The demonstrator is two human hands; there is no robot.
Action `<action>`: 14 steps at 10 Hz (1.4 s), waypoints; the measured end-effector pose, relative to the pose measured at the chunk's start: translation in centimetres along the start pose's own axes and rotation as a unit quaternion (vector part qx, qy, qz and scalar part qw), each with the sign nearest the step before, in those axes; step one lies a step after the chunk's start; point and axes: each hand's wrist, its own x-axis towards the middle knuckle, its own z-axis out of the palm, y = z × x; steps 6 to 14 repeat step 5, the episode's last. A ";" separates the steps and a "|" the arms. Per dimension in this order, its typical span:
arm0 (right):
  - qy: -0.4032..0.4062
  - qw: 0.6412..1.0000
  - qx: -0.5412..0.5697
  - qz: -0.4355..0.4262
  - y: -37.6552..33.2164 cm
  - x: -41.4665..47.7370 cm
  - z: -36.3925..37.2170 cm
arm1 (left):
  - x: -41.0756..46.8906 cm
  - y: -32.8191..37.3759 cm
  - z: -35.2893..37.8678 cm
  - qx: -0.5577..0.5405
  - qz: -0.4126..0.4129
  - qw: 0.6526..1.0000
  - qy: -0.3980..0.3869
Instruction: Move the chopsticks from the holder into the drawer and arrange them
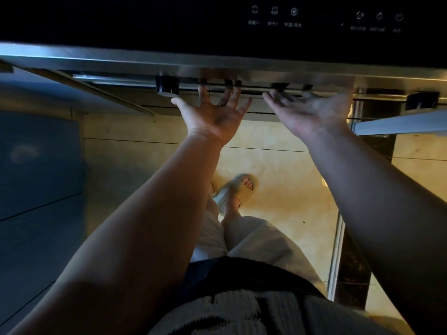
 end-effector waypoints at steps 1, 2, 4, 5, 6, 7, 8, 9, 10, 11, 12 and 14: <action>-0.005 1.000 0.003 -0.001 0.1 0.0 0.1 | 0.3 -0.1 0.0 -0.004 0.002 1.000 0.004; -0.011 1.000 -0.009 -0.006 0.5 -0.3 -0.3 | 0.4 -0.3 -0.4 0.015 0.003 1.000 0.015; -0.011 0.998 -0.062 0.009 0.7 -1.8 -1.4 | -1.0 -0.7 -1.2 0.087 -0.029 0.993 0.071; -0.007 0.983 -0.183 0.017 1.0 -3.9 -1.8 | -3.4 -1.1 -1.7 0.304 -0.016 0.947 0.101; -0.007 0.983 -0.183 0.017 1.0 -3.9 -1.8 | -3.4 -1.1 -1.7 0.304 -0.016 0.947 0.101; -0.007 0.983 -0.183 0.017 1.0 -3.9 -1.8 | -3.4 -1.1 -1.7 0.304 -0.016 0.947 0.101; -0.007 0.983 -0.183 0.017 1.0 -3.9 -1.8 | -3.4 -1.1 -1.7 0.304 -0.016 0.947 0.101; -0.007 0.983 -0.183 0.017 1.0 -3.9 -1.8 | -3.4 -1.1 -1.7 0.304 -0.016 0.947 0.101; -0.007 0.983 -0.183 0.017 1.0 -3.9 -1.8 | -3.4 -1.1 -1.7 0.304 -0.016 0.947 0.101; -0.007 0.983 -0.183 0.017 1.0 -3.9 -1.8 | -3.4 -1.1 -1.7 0.304 -0.016 0.947 0.101; -0.007 0.983 -0.183 0.017 1.0 -3.9 -1.8 | -3.4 -1.1 -1.7 0.304 -0.016 0.947 0.101; -0.007 0.983 -0.183 0.017 1.0 -3.9 -1.8 | -3.4 -1.1 -1.7 0.304 -0.016 0.947 0.101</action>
